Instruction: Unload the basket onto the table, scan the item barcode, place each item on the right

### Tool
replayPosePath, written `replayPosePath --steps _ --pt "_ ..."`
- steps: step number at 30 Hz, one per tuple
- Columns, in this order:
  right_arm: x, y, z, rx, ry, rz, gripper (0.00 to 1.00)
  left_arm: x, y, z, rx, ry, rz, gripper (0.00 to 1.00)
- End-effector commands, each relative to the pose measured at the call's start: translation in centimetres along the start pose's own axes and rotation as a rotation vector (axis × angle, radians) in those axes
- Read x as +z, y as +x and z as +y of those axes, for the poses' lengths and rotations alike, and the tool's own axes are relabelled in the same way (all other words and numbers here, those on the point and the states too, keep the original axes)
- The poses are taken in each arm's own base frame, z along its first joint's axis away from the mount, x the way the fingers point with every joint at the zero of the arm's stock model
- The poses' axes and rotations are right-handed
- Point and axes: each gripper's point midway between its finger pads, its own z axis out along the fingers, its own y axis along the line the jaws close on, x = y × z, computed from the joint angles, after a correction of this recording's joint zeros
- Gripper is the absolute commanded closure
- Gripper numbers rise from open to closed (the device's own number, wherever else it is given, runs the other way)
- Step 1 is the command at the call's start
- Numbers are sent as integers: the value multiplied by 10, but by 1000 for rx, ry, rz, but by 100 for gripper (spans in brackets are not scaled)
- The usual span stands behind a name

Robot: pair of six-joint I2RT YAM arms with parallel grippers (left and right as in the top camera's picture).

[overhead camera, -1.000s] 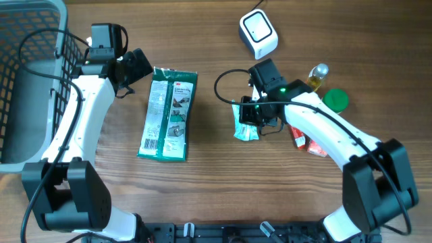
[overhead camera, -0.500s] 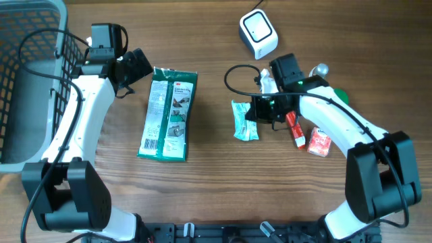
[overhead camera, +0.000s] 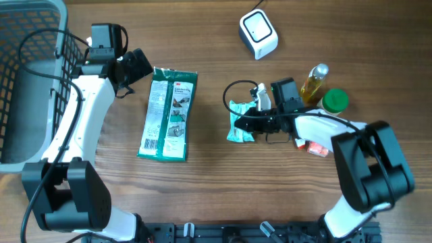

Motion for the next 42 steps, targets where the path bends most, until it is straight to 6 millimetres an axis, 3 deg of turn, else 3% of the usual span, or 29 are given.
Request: replayPosePath --steps 1,5,42 --pt "27 33 -53 270 105 78 96 -3 -5 1 -1 -6 -17 0" --pt "28 35 -63 352 117 80 96 -3 -5 1 0 -6 -17 0" --pt "28 36 -64 353 121 81 94 -3 -5 1 0 -6 -17 0"
